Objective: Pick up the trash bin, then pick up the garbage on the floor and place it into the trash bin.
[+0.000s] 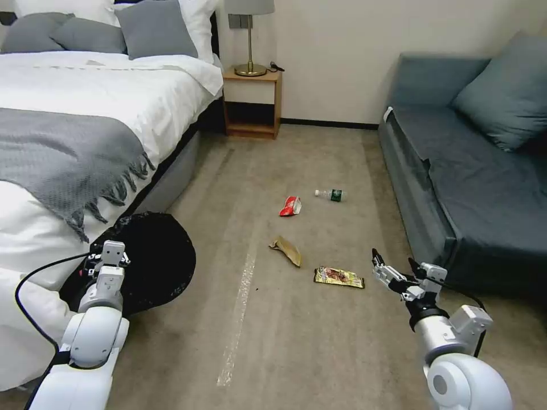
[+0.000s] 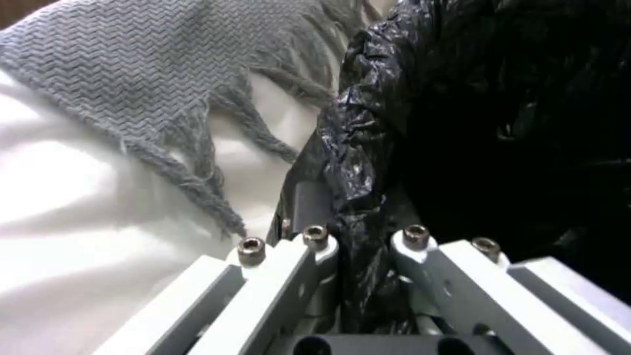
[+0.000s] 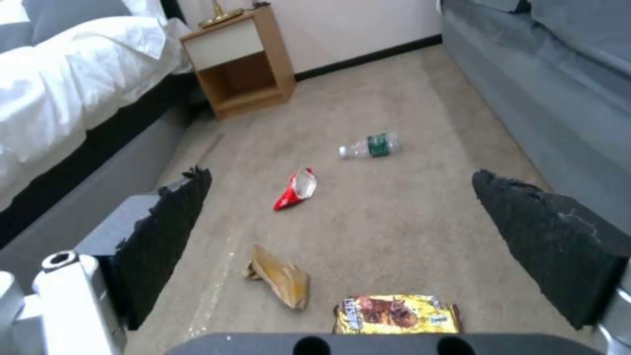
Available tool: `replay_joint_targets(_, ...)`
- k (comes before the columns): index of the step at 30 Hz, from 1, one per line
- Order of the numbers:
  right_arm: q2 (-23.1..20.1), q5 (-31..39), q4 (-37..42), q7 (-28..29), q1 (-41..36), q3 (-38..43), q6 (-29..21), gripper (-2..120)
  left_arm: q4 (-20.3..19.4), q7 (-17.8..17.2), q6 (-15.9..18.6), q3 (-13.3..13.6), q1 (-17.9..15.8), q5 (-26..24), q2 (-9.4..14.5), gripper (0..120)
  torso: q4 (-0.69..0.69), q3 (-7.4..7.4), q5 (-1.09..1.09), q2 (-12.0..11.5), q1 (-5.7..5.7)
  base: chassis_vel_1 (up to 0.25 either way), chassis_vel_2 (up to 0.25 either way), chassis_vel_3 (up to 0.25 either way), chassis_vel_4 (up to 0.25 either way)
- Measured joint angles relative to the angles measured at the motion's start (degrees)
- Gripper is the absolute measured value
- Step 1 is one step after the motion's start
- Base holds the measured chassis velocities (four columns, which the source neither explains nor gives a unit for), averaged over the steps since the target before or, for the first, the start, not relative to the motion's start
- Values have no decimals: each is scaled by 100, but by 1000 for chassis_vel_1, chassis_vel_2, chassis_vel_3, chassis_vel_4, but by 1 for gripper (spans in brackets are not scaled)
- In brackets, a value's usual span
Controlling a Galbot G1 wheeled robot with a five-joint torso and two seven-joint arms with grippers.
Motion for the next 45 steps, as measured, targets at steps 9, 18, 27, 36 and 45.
replay_joint_targets(9,-16,16,-11,-29,-3,38,10,100,52,41,-25,-33,-84,-90,58,4,0,0,0,0,0,0,0,0,0)
replay_joint_targets(18,14,24,-11,-48,-18,29,33,100,55,58,-70,-16,-48,-104,23,4,0,0,0,0,0,-39,40,41,-34)
replay_joint_targets(27,57,9,-41,-81,-56,19,84,100,85,62,-133,8,-63,-96,15,4,0,0,0,0,0,-37,33,39,-39)
replay_joint_targets(36,73,-10,-103,-103,-56,13,138,100,156,53,-179,161,-63,-32,-23,4,0,0,0,0,0,-39,52,34,-41)
replay_joint_targets(45,68,-10,-162,-131,-44,28,165,100,210,46,-194,212,-72,-15,-71,4,0,0,0,0,0,-61,60,68,-55)
